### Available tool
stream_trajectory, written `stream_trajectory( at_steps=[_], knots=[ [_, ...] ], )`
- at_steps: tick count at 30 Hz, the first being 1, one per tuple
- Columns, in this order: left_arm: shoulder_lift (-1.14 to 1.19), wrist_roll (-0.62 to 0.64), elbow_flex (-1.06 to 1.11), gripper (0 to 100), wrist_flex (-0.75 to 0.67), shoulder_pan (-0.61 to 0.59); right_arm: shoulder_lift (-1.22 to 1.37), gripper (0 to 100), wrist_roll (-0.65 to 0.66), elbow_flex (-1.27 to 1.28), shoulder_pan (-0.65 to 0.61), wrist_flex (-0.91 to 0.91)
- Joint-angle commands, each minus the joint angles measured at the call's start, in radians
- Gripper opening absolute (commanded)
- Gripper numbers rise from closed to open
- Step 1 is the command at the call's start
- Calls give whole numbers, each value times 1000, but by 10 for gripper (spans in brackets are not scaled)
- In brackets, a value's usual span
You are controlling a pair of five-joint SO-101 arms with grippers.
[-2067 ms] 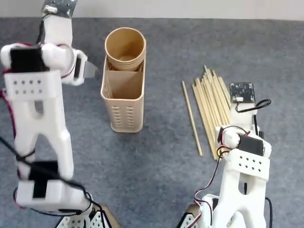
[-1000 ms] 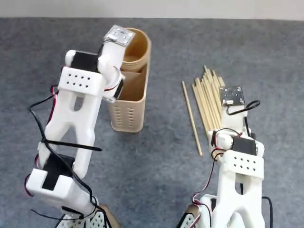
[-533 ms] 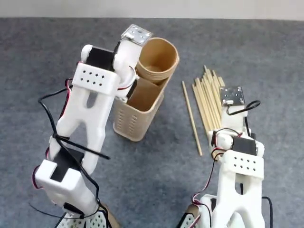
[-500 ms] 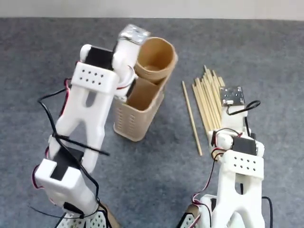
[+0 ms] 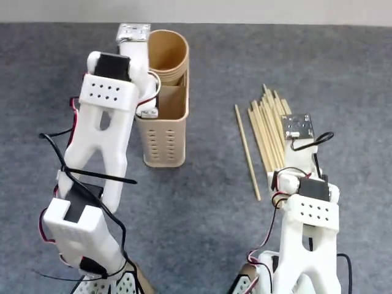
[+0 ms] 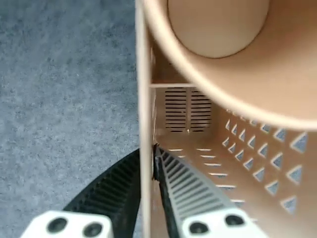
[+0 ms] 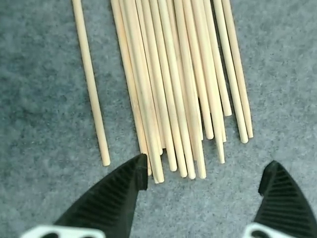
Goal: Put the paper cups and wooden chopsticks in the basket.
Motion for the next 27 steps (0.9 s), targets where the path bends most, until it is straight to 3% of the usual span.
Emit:
stream_trajectory(
  at_steps=[1,5,12,20,27],
  knots=[
    [-33,26,-39,4,15,-19,-22,351,12,-7,-8,-10],
    [-31,21,-18,36,17,-15,-22,351,14,-7,-8,-10],
    [-77,-80,56,306,18,21,-18,351,14,-8,-8,-10],
    [-282,-146,53,277,18,16,-16,351,15,-12,-8,-10],
    [-542,-311,28,277,-8,-39,-13,351,9,-182,-1,-10]
  ],
)
